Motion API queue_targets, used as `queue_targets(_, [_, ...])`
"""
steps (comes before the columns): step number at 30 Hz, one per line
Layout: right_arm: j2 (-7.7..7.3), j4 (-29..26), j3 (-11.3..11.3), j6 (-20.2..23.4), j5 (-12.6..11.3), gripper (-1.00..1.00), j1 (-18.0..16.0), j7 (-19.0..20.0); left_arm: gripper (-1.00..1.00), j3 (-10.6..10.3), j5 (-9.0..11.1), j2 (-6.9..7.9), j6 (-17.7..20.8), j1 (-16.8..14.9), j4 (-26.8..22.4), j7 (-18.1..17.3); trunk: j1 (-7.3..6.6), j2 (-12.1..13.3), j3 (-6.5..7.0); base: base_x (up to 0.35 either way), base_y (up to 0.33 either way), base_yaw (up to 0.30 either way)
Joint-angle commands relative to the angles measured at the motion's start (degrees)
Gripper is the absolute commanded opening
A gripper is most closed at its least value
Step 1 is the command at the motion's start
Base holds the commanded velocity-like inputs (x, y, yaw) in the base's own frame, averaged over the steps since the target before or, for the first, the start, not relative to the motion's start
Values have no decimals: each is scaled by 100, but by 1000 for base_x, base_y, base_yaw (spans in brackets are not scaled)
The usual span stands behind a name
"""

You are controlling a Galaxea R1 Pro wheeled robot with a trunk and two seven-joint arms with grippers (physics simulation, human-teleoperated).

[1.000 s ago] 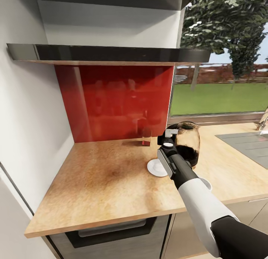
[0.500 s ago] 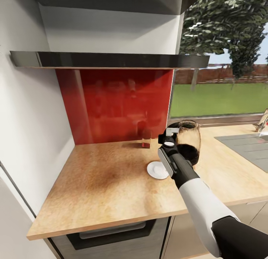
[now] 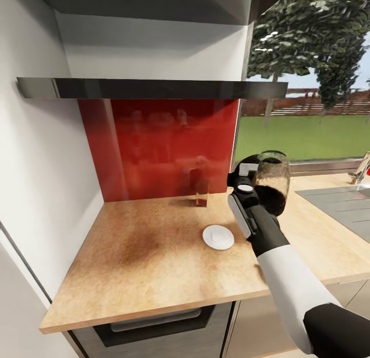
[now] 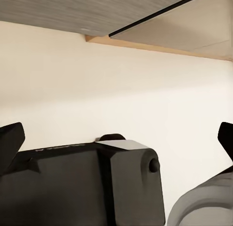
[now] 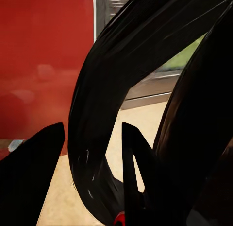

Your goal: Set up a coffee station on the kitchen countertop: keep the coffee maker on the countertop, move the bottle of coffee from the kitchen shelf to the counter next to the coffee maker, place a paper coffee filter on top of the coffee maker, put the saucer next to the coffee maker with the coffee cup on the saucer, and place the electric kettle next to the coffee maker.

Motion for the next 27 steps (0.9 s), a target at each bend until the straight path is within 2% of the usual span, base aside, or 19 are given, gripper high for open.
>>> queue_targets(1, [-7,-67,13,49,-47,-100,-5,-55,100,-48,33,2,-38,-4,4,-8,0,-5,-7,0,0,0])
queue_targets(9, [-24,-385,3,381,-61,-100,-5,-57,100,-48,33,2,-38,-4,5,-8,0,-5,-7,0,0,0])
queue_targets(17, [-97,-400,-5,397,-77,-100,-5,-49,100,-48,33,1,-38,-4,3,-8,0,-5,-6,-40,-37,-6])
queue_targets(27, [-113,-401,-7,397,-81,-100,-2,-25,100,-48,33,2,-38,-4,1,-8,0,-5,25,-25,-23,-217])
